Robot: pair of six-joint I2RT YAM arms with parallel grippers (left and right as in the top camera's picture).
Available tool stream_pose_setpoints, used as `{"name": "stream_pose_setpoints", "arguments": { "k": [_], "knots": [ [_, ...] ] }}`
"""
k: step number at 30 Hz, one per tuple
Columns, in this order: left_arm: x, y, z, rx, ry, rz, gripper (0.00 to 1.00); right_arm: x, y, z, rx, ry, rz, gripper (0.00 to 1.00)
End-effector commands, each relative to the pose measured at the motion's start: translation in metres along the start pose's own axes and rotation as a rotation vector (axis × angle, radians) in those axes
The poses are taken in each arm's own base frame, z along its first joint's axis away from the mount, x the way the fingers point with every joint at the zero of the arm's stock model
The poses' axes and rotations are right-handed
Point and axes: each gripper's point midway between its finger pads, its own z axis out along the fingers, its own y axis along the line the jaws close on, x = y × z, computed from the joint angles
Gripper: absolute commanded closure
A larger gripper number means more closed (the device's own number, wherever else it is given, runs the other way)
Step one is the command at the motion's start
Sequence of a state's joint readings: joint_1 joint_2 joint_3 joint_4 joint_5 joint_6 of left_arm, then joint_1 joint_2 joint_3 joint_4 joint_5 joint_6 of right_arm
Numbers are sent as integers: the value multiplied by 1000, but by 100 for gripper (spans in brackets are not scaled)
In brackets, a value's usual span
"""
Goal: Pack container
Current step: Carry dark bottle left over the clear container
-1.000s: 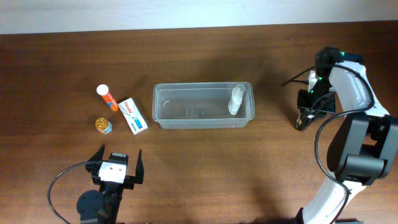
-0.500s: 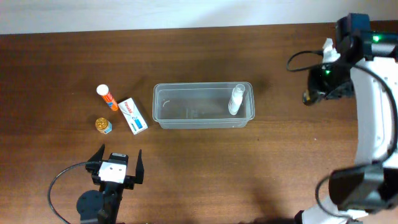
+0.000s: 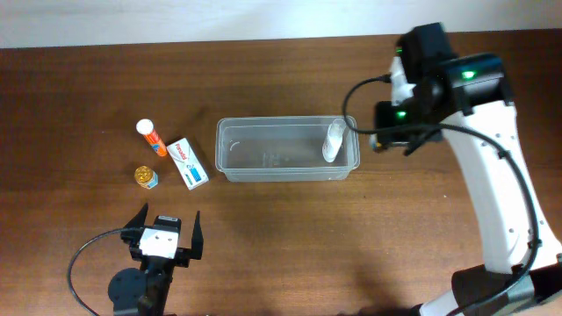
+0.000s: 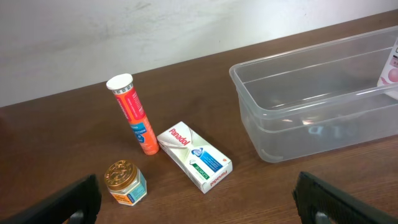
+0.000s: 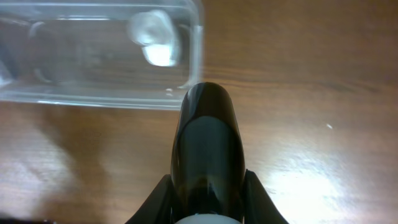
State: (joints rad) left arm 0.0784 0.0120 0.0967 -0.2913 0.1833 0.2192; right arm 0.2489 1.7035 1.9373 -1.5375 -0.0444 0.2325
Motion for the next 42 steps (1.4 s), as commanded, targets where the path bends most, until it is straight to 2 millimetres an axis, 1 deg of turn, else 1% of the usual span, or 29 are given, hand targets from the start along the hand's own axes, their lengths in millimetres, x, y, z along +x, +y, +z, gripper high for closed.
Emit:
{"name": "stream_pose_setpoints", "arguments": {
  "k": [1,4,5,6,10,20,22,23,31,35,42],
  "knots": [
    [1,2,0,-9,0,-6,1,-2,22,-8,-3,-56,-17,81],
    [1,2,0,-9,0,-6,1,-4,35,-6,1,-75,-42,81],
    [1,2,0,-9,0,-6,1,-5,45,-1,-9,-80,-67,81],
    [1,2,0,-9,0,-6,1,-4,49,2,-12,-78,-77,81],
    [1,2,0,-9,-1,-6,1,-3,57,19,-4,-55,-84,81],
    [1,2,0,-9,-1,-6,1,7,54,73,25,22,-68,80],
    [1,2,0,-9,0,-6,1,9,53,81,28,30,-68,80],
    [1,2,0,-9,0,-6,1,11,52,89,29,33,-68,81],
    [1,2,0,-9,-1,-6,1,17,50,124,29,32,-68,80],
    [1,2,0,-9,0,-6,1,17,50,135,24,19,-67,81],
    [1,2,0,-9,0,-6,1,9,53,137,12,-13,-66,81]
  ]
}}
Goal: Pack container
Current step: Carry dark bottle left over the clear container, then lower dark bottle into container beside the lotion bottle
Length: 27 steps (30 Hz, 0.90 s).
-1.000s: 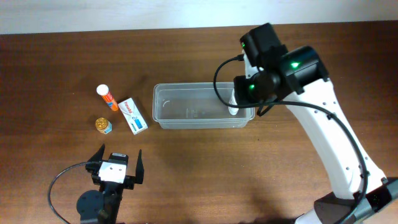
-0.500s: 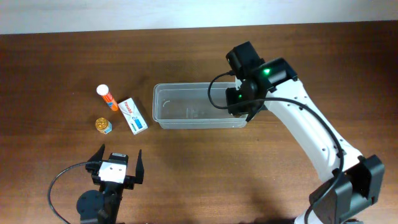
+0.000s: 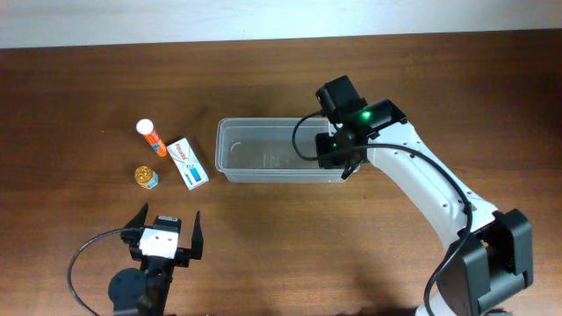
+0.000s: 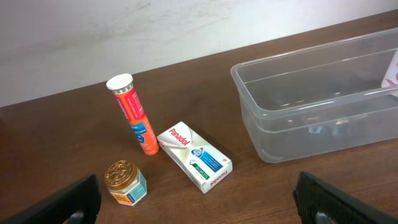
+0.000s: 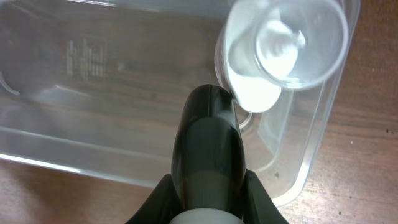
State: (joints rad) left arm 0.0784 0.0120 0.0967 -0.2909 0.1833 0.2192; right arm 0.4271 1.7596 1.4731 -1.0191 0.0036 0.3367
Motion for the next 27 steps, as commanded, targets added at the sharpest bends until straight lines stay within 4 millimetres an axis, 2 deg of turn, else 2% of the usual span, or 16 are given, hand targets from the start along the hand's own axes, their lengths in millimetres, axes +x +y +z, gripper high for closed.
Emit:
{"name": "stream_pose_setpoints", "arguments": {
  "k": [1,8,19,27],
  "knots": [
    [1,2,0,-9,0,-6,1,-4,0,0,9,-20,2,81],
    [1,2,0,-9,0,-6,1,-7,2,0,0,-35,-59,81],
    [1,2,0,-9,0,-6,1,-15,9,-1,-24,-71,-339,81],
    [1,2,0,-9,0,-6,1,-19,13,5,-39,-78,-386,81]
  ]
}}
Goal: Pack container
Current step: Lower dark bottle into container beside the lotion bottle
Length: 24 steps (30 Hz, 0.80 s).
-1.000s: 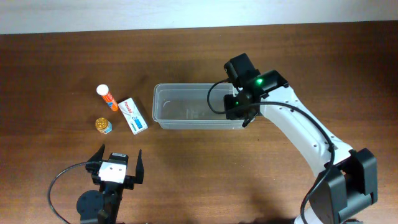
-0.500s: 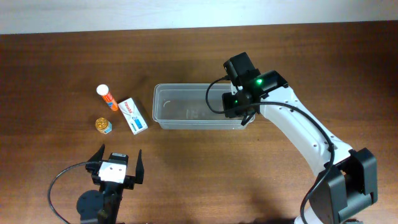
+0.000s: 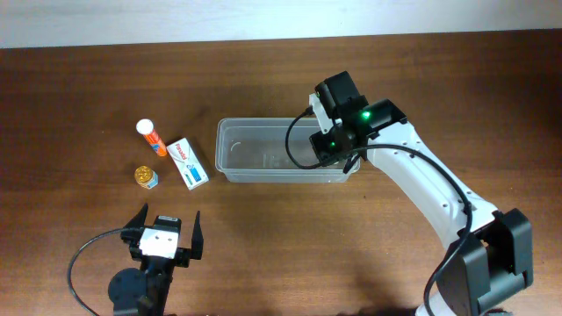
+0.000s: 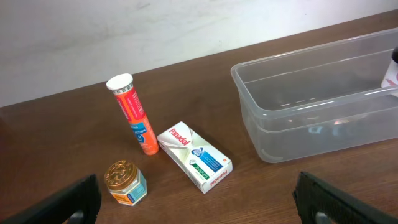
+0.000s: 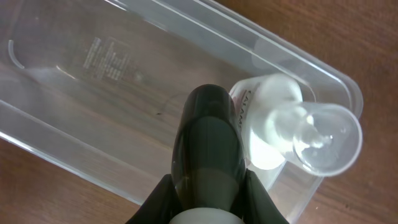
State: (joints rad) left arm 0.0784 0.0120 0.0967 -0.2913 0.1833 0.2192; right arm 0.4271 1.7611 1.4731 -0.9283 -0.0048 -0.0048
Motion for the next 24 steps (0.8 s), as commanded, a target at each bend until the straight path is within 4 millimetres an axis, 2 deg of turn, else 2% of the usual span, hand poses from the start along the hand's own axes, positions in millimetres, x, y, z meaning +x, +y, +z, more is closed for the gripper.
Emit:
{"name": "stream_pose_setpoints", "arguments": {
  "k": [1,7,11,24],
  "knots": [
    [1,2,0,-9,0,-6,1,1,5,8,-19,13,-29,81],
    [1,2,0,-9,0,-6,1,6,5,34,-17,66,78,81],
    [1,2,0,-9,-1,-6,1,6,5,47,-17,78,88,81],
    [1,2,0,-9,0,-6,1,1,-6,50,48,53,197,81]
  ]
}}
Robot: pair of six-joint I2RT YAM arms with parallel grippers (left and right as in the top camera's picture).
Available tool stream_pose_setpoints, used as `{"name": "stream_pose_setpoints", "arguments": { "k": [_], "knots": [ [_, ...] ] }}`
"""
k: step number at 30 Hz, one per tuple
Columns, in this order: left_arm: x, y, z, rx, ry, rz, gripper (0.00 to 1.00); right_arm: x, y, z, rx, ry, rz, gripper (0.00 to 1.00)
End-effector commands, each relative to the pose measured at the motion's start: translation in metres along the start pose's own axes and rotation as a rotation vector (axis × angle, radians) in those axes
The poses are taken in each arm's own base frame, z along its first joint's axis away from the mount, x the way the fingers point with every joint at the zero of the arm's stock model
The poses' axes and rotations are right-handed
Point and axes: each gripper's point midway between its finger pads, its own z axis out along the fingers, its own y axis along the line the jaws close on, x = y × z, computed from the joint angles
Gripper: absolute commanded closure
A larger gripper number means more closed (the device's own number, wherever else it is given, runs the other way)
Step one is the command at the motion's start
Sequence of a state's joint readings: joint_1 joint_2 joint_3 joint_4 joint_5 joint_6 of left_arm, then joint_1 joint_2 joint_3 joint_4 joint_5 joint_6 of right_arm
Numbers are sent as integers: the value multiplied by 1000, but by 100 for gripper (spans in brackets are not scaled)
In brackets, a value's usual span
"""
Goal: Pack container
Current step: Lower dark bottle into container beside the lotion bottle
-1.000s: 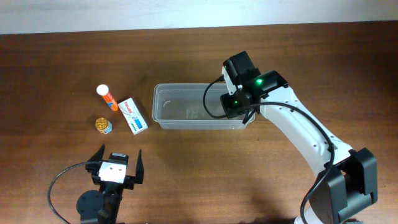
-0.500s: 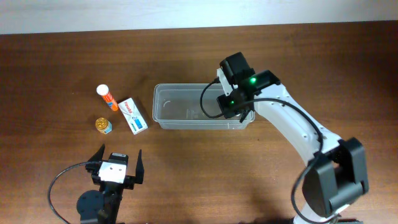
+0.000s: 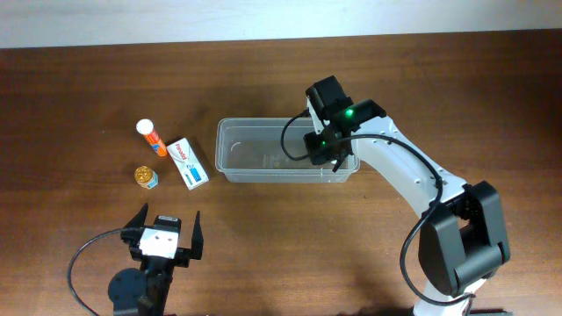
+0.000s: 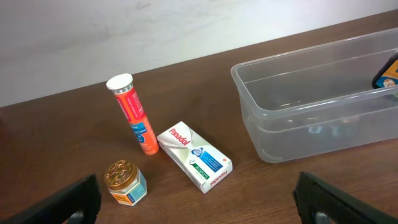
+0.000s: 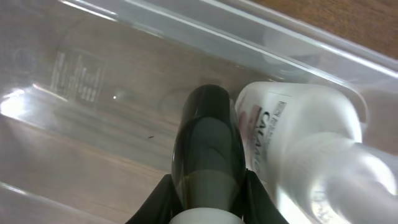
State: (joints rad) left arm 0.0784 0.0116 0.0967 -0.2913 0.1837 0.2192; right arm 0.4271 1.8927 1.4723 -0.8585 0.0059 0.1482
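A clear plastic container [image 3: 263,121] stands mid-table; the left wrist view shows it too [image 4: 298,109]. In its right end a white bottle [image 5: 298,137] leans tilted, label side showing. My right gripper [image 5: 208,106] is shut, holds nothing, and is low inside the container with its fingers right against the bottle's left side. In the overhead view the right gripper [image 3: 327,132] hides the bottle. An orange tube [image 3: 151,138], a white Panadol box [image 3: 189,163] and a small gold-lidded jar [image 3: 146,176] lie left of the container. My left gripper [image 3: 167,224] rests open near the front edge.
The left wrist view shows the tube [image 4: 134,115], the box [image 4: 194,155] and the jar [image 4: 124,182] ahead of the open left gripper [image 4: 199,205]. A pale wall runs behind the table's far edge. The right arm's cable loops over the container.
My right gripper has gone lower in the container and a little to the left. The bottle now fills more of the wrist view and leans further over. The left arm has not moved.
My shut right gripper was outside the container's right end while the bottle leaned upright inside. Then it was over that end, directly above the bottle's cap. Then it was beside the bottle, and now it is low against the bottle's side. The loose items stayed put.
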Motion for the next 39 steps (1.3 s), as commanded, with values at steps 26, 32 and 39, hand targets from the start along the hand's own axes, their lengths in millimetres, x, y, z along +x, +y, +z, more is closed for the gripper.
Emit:
{"name": "stream_pose_setpoints", "arguments": {
  "k": [26,32,39],
  "knots": [
    [1,2,0,-9,0,-6,1,10,-14,0,92,28,143,81],
    [1,2,0,-9,0,-6,1,26,-13,-1,89,92,167,81],
    [1,2,0,-9,0,-6,1,33,-11,-2,79,124,188,81]
  ]
}}
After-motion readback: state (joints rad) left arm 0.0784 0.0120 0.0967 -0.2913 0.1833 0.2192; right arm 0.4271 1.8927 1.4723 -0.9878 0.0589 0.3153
